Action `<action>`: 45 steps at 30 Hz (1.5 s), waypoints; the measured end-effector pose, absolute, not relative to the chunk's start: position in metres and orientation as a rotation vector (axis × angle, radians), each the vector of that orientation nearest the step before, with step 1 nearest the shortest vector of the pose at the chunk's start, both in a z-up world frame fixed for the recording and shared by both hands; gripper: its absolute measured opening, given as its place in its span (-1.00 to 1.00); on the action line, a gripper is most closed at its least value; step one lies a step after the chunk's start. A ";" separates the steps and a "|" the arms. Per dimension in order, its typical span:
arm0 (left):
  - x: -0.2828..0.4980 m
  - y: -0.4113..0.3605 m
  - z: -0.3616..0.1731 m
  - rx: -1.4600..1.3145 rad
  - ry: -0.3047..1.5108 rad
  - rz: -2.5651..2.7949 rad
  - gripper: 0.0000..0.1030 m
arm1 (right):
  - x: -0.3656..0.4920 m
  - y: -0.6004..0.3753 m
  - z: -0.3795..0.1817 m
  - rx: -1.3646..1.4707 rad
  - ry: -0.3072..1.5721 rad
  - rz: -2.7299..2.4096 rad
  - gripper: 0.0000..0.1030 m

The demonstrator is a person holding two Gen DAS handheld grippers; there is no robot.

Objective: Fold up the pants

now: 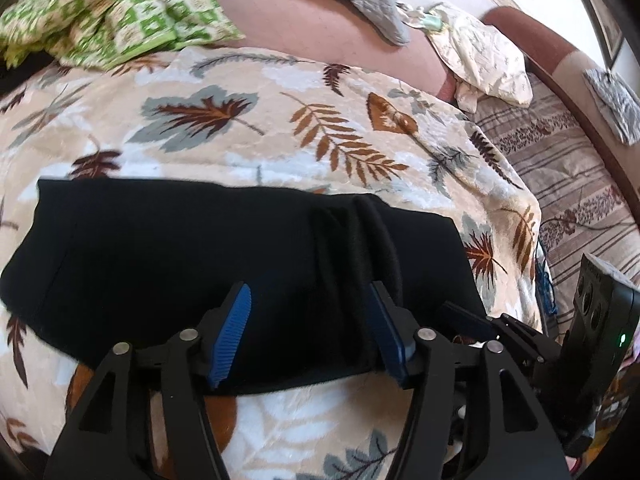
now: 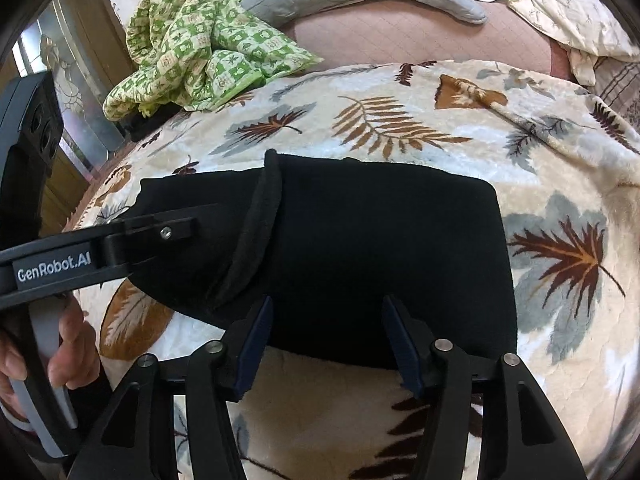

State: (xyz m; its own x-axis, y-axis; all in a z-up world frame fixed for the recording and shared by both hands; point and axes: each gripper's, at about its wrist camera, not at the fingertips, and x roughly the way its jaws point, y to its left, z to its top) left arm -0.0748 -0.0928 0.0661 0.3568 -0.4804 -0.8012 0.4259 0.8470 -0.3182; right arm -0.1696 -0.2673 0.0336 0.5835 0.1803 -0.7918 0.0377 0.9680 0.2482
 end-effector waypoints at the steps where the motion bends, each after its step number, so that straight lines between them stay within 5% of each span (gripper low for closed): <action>1: -0.076 -0.087 0.067 -0.077 1.058 -0.587 0.28 | -0.170 -0.268 0.036 0.253 0.945 0.086 0.13; 7: -0.079 -0.038 0.073 -0.194 1.049 -0.531 0.44 | -0.169 -0.266 0.056 0.273 0.872 0.098 0.36; 25: -0.081 0.064 0.047 -0.326 1.031 -0.227 0.47 | -0.102 -0.185 0.070 0.150 0.858 0.316 0.37; 34: -0.076 0.077 0.029 -0.420 1.028 -0.210 0.48 | -0.039 -0.122 0.066 0.077 0.890 0.480 0.53; 45: -0.063 0.072 0.025 -0.455 0.978 -0.249 0.79 | 0.019 -0.080 0.047 0.000 0.953 0.598 0.58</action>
State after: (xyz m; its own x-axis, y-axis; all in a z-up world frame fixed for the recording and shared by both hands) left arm -0.0628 0.0721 0.0254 0.5405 -0.4021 -0.7390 0.0004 0.8785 -0.4777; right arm 0.0193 -0.0801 0.0473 0.4306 0.4797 -0.7645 -0.4800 0.8390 0.2561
